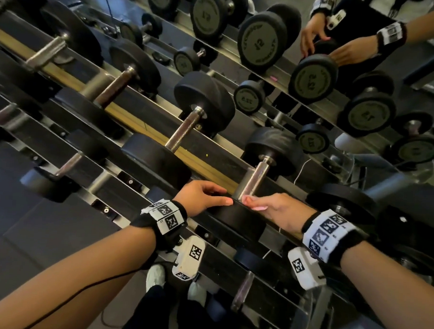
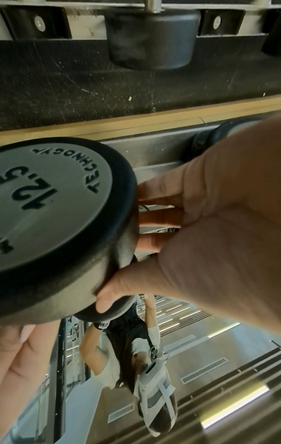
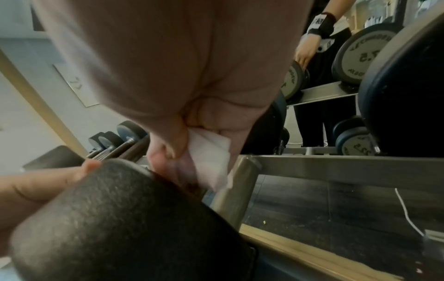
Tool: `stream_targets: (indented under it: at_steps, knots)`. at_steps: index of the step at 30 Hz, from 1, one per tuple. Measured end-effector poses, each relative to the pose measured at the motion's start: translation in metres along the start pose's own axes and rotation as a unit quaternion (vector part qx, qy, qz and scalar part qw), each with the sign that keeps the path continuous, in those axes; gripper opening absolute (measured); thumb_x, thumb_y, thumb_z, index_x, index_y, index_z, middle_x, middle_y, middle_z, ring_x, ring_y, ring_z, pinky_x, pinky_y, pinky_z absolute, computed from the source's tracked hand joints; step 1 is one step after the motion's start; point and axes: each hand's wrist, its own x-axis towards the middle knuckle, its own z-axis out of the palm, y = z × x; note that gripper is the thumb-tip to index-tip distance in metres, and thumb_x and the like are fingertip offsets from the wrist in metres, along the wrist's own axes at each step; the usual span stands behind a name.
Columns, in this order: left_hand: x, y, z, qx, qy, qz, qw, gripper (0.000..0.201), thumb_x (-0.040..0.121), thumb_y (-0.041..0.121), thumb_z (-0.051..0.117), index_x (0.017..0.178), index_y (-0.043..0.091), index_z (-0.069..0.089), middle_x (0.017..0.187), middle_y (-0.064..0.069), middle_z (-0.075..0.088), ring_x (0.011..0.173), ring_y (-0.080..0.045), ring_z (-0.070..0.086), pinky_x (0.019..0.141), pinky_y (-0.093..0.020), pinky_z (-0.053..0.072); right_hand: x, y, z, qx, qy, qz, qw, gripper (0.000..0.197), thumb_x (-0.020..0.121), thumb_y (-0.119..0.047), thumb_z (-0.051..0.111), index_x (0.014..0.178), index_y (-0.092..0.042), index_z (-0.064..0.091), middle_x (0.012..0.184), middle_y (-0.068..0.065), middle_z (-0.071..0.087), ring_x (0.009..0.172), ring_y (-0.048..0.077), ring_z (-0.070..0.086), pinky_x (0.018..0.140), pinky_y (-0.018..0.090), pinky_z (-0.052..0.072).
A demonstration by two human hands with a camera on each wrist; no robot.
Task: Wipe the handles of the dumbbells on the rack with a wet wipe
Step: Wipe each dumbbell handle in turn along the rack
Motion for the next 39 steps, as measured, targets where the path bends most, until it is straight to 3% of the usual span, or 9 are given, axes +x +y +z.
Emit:
stream_targets:
  at_steps: [3,9,15,20,24,28,34,37,39]
  knots:
    - [-0.002,0.000,0.004,-0.012,0.021,-0.008,1.000,0.053,0.070,0.050,0.081,0.119,0.037,0.065,0.113,0.018,0.066,0.111,-0.005,0.060,0.102,-0.031,0.048,-0.001,-0.002,-0.012,0.049,0.013,-0.046,0.998,0.023,0.095,-0.043,0.057,0.110,-0.035,0.072,0.101,-0.005,0.073,0.100,0.008,0.066,0.100,0.035,0.049]
    - [-0.005,0.006,0.003,0.029,0.027,-0.025,0.999,0.067,0.071,0.056,0.078,0.131,0.031,0.061,0.126,0.013,0.062,0.116,-0.007,0.056,0.099,-0.025,0.040,0.007,-0.018,-0.055,-0.035,0.204,-0.225,0.952,0.049,0.103,-0.014,0.039,0.139,-0.046,0.049,0.139,-0.019,0.055,0.127,-0.009,0.047,0.111,0.023,0.035]
    - [-0.009,0.001,0.009,0.008,0.049,-0.033,0.998,0.059,0.073,0.056,0.077,0.126,0.033,0.064,0.124,0.013,0.063,0.120,-0.009,0.056,0.111,-0.038,0.041,0.040,-0.019,-0.045,-0.428,-0.009,-0.134,0.894,0.079,0.080,0.018,0.054,0.146,-0.018,0.034,0.149,0.008,0.037,0.142,0.025,0.031,0.117,0.036,0.028]
    - [-0.011,0.000,0.013,-0.006,0.059,-0.038,0.997,0.058,0.074,0.057,0.076,0.125,0.034,0.064,0.127,0.012,0.062,0.122,-0.010,0.055,0.112,-0.041,0.040,0.045,-0.004,-0.043,-0.447,0.056,-0.197,0.871,0.041,0.099,-0.008,0.047,0.138,-0.018,0.042,0.145,0.008,0.041,0.140,0.026,0.030,0.117,0.039,0.025]
    - [-0.011,0.001,0.013,-0.007,0.063,-0.042,0.997,0.058,0.073,0.057,0.077,0.125,0.033,0.065,0.125,0.010,0.064,0.119,-0.010,0.057,0.110,-0.042,0.042,0.042,-0.005,-0.025,-0.463,0.047,-0.220,0.858,0.045,0.104,-0.012,0.041,0.148,-0.017,0.039,0.156,0.005,0.033,0.147,0.022,0.020,0.118,0.028,0.010]
    - [-0.014,0.002,0.014,-0.008,0.064,-0.040,0.997,0.057,0.075,0.056,0.076,0.125,0.033,0.064,0.124,0.011,0.063,0.117,-0.009,0.057,0.109,-0.040,0.043,0.037,-0.006,-0.017,-0.438,0.022,-0.268,0.858,0.061,0.093,-0.003,0.055,0.147,-0.025,0.039,0.149,-0.003,0.039,0.141,0.015,0.030,0.116,0.029,0.027]
    - [-0.016,0.004,0.014,-0.018,0.055,-0.039,0.998,0.055,0.077,0.054,0.074,0.127,0.033,0.063,0.127,0.010,0.061,0.121,-0.011,0.055,0.111,-0.041,0.040,0.060,-0.002,-0.046,-0.458,0.053,-0.141,0.876,0.073,0.084,0.001,0.060,0.147,-0.025,0.032,0.149,0.004,0.038,0.140,0.025,0.036,0.114,0.044,0.035]
    - [-0.014,0.004,0.013,-0.013,0.053,-0.042,0.998,0.054,0.076,0.054,0.075,0.125,0.033,0.064,0.124,0.010,0.062,0.118,-0.010,0.056,0.109,-0.039,0.042,0.049,0.004,-0.019,-0.457,0.031,-0.214,0.863,0.057,0.082,-0.007,0.065,0.128,-0.027,0.039,0.127,-0.001,0.042,0.119,0.018,0.051,0.097,0.036,0.049]
    - [-0.012,0.004,0.012,-0.012,0.056,-0.047,0.997,0.053,0.074,0.054,0.078,0.121,0.033,0.066,0.120,0.011,0.064,0.114,-0.008,0.058,0.108,-0.037,0.044,0.036,0.008,-0.010,-0.413,-0.001,-0.274,0.869,0.057,0.088,-0.008,0.062,0.133,-0.033,0.038,0.130,-0.008,0.040,0.122,0.012,0.047,0.094,0.033,0.050]
